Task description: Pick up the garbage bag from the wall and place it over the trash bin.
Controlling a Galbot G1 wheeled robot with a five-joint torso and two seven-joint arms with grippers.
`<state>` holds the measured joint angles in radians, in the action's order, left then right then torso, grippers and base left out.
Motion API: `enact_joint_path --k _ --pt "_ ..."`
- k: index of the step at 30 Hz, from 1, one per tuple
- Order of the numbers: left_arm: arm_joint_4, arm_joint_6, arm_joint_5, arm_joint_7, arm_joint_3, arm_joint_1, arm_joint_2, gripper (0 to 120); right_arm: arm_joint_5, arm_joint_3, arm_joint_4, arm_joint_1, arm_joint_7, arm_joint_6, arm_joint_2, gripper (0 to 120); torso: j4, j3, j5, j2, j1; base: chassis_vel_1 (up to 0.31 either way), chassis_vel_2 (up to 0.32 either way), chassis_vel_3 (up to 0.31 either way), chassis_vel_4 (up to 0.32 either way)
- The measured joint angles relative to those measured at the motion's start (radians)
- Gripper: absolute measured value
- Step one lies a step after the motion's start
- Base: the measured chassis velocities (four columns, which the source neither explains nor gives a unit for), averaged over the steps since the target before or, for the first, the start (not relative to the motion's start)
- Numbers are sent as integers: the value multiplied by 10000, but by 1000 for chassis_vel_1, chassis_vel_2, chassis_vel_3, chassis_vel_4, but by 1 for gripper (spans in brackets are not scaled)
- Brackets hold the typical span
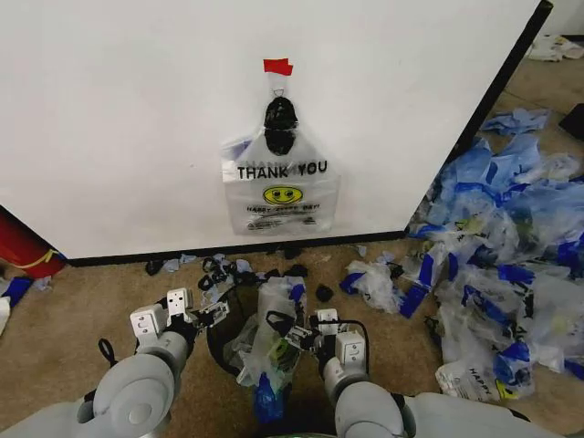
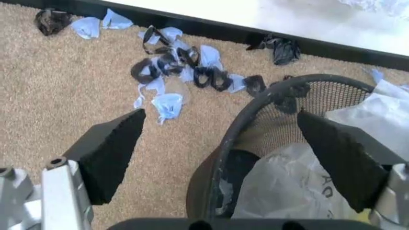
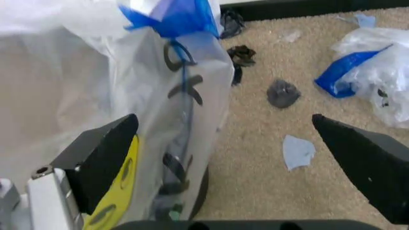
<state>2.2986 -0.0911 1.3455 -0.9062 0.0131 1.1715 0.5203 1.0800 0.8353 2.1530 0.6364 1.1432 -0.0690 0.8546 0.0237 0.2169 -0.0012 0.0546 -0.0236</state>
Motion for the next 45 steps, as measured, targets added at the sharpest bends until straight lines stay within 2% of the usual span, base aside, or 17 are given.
enact_joint_path --k 5,11,14,16,18,23,25,29,31,36,41,45 --pt "28 13 -34 15 -1 71 25 94 87 20 -68 31 -17 -11 172 98 0 0 -1 0 0 0 0 0 0" --pt "112 43 -42 27 -9 113 14 94 121 127 -310 -7 -69 7 505 82 -1 0 1 0 0 0 0 0 0" --pt "87 85 -81 42 -18 151 19 94 120 180 -415 -30 -104 15 569 79 0 0 -1 0 0 0 0 0 0" --pt "51 113 -118 70 -15 163 35 94 119 185 -474 -32 -100 23 622 71 -1 0 0 0 0 0 0 0 0" --pt "31 120 -130 90 -7 162 46 94 117 185 -513 -26 -92 31 659 68 -1 0 0 0 0 0 0 0 0" --pt "-14 141 -137 126 62 160 93 94 77 162 -671 108 -118 66 756 45 -1 0 1 0 0 0 0 0 0" --pt "-31 144 -145 127 75 169 99 94 64 152 -696 142 -132 73 777 41 0 0 0 0 0 0 0 0 0" --pt "-55 165 -219 138 93 251 119 94 18 94 -800 254 -211 107 885 23 -1 0 0 0 0 0 0 0 0" --pt "-56 170 -238 139 93 268 119 94 -23 93 -840 271 -253 140 901 20 -1 0 0 0 1 0 0 0 0" --pt "-62 182 -441 215 49 295 84 94 -125 56 -926 293 -343 240 966 1 -1 0 1 0 1 0 0 0 0" --pt "229 145 -777 349 -70 278 3 94 -287 -109 -1019 334 -386 323 1048 0 0 1 -3 0 0 0 0 0 0" --pt "1346 -128 -99 365 -474 314 -450 94 -580 -381 -1249 371 -412 482 1210 0 0 1 4 0 0 0 0 0 0"
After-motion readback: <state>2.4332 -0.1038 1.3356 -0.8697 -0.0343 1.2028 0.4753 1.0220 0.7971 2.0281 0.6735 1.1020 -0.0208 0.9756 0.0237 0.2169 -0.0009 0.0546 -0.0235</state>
